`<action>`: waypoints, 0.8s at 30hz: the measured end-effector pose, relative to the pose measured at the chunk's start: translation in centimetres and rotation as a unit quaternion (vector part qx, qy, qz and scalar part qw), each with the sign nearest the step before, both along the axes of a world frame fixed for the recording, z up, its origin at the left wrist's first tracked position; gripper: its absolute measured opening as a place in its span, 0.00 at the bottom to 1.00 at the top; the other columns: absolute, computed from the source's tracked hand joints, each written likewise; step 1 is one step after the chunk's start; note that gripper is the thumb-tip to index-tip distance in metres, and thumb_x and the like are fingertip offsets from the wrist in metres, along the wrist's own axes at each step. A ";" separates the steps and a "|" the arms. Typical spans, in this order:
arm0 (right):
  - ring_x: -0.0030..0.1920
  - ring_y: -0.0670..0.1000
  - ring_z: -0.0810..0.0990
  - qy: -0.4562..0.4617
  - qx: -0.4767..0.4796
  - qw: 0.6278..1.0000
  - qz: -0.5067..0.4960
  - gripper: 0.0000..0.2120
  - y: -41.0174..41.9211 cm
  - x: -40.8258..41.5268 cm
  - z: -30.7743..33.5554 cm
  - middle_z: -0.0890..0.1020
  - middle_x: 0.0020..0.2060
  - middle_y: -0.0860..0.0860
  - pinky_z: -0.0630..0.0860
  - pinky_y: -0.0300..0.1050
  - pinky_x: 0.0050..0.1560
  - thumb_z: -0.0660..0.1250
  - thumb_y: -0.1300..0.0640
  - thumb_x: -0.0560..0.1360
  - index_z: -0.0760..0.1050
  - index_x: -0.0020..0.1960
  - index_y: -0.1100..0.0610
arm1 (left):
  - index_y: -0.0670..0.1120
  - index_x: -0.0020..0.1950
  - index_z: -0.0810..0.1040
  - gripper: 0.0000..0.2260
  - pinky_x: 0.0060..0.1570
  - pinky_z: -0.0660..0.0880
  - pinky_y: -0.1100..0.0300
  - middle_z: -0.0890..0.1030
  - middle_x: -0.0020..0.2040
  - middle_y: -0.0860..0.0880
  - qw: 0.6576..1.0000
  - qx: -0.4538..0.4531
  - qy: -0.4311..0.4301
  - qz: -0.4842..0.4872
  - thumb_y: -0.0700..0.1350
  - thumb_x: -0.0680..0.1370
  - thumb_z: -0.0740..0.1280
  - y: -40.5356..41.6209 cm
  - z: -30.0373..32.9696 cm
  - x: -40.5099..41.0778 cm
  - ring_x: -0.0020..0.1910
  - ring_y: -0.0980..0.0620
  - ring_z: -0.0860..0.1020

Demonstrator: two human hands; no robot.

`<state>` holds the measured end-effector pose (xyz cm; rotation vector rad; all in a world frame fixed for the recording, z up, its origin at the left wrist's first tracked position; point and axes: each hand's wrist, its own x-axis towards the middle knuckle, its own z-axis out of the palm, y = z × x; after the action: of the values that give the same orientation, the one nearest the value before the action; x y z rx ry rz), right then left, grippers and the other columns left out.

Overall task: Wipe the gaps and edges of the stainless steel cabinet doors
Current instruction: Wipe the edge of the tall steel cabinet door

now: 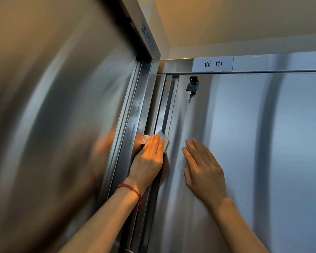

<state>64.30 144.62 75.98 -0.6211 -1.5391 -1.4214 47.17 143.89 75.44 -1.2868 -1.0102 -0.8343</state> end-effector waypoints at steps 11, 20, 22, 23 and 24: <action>0.62 0.58 0.77 -0.002 -0.001 1.000 -0.003 0.17 0.1 0.1 0.0 0.79 0.60 0.59 0.70 0.55 0.63 0.65 0.61 0.71 0.80 0.58 0.63 | 0.39 0.58 0.79 0.21 0.60 0.74 0.58 0.80 0.58 0.41 0.999 0.025 0.001 0.035 0.34 0.73 0.51 -0.3 1.8 0.2 0.59 0.47 0.78; 0.62 0.58 0.76 0.000 -0.010 1.000 0.000 0.20 0.0 0.1 0.0 0.79 0.60 0.59 0.72 0.56 0.62 0.56 0.58 0.74 0.79 0.58 0.63 | 0.39 0.54 0.82 0.21 0.55 0.77 0.57 0.82 0.54 0.41 0.999 0.036 0.020 0.010 0.34 0.72 0.52 -0.7 1.6 -0.2 0.55 0.47 0.80; 0.62 0.58 0.76 0.001 -0.009 1.000 0.002 0.20 0.0 0.0 0.0 0.79 0.60 0.59 0.72 0.56 0.62 0.55 0.58 0.74 0.80 0.58 0.63 | 0.38 0.52 0.82 0.20 0.53 0.78 0.57 0.82 0.52 0.40 0.999 0.047 0.019 0.001 0.33 0.71 0.53 -0.7 1.8 -0.2 0.53 0.46 0.81; 0.62 0.58 0.76 0.003 -0.009 1.000 0.003 0.20 0.0 0.0 0.0 0.79 0.60 0.59 0.72 0.56 0.62 0.55 0.58 0.74 0.80 0.58 0.63 | 0.38 0.51 0.83 0.20 0.51 0.78 0.56 0.83 0.51 0.40 0.998 0.052 0.020 -0.004 0.33 0.71 0.53 -0.7 1.9 -0.2 0.52 0.46 0.82; 0.62 0.58 0.77 0.003 -0.008 1.000 0.004 0.20 0.0 0.0 0.1 0.79 0.60 0.59 0.73 0.56 0.61 0.55 0.57 0.75 0.80 0.58 0.63 | 0.38 0.50 0.83 0.19 0.50 0.79 0.56 0.83 0.50 0.40 0.998 0.054 0.021 -0.010 0.33 0.70 0.54 -0.7 2.0 -0.2 0.51 0.46 0.82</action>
<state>64.28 144.59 76.04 -0.6274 -1.5478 -1.4012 46.94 143.14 77.46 -1.2195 -0.9080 -0.8623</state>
